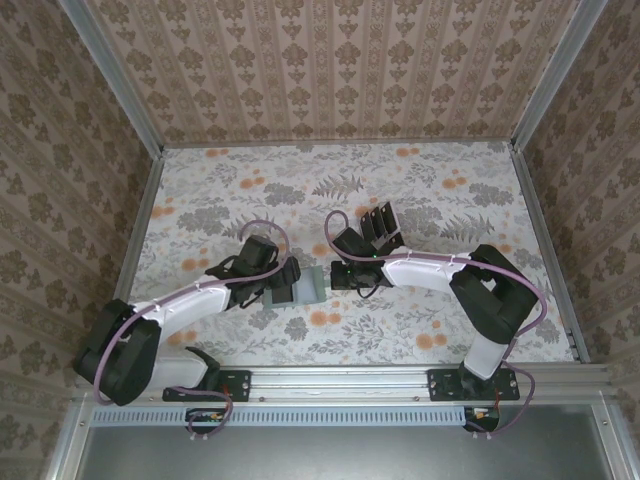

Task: Put the credit cards into the card holder
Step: Close the card holder at the center of the table.

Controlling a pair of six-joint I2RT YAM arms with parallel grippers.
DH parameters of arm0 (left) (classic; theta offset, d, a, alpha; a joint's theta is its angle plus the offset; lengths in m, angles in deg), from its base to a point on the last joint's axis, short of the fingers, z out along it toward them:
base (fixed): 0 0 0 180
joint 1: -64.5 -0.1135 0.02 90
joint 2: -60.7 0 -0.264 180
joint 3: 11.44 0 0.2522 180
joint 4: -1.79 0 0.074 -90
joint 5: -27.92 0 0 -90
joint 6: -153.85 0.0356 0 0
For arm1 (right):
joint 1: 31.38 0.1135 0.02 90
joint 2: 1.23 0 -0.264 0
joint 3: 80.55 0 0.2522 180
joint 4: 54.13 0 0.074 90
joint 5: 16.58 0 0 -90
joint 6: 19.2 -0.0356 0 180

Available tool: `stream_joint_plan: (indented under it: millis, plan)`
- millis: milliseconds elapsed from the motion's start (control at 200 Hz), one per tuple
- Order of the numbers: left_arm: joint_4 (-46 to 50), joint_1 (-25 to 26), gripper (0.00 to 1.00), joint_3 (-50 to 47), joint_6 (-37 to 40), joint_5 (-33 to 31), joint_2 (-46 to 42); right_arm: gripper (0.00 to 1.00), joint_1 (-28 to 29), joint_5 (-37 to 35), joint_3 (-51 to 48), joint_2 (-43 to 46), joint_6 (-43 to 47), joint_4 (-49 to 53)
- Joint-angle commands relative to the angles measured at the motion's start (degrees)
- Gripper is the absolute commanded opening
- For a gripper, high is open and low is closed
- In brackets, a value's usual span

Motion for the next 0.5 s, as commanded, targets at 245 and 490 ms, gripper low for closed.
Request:
stream_joint_plan:
  millis: [245, 490]
  plan:
    - [1.3, 0.7, 1.0, -3.0, -1.7, -4.8, -3.3, 0.0, -0.2, 2.4, -2.0, -1.0, -1.4, -3.2]
    - [0.4, 0.6, 1.0, -4.5, -2.2, -4.6, -3.7, 0.0, -0.2, 3.1, -2.2, -1.2, -1.6, -4.0]
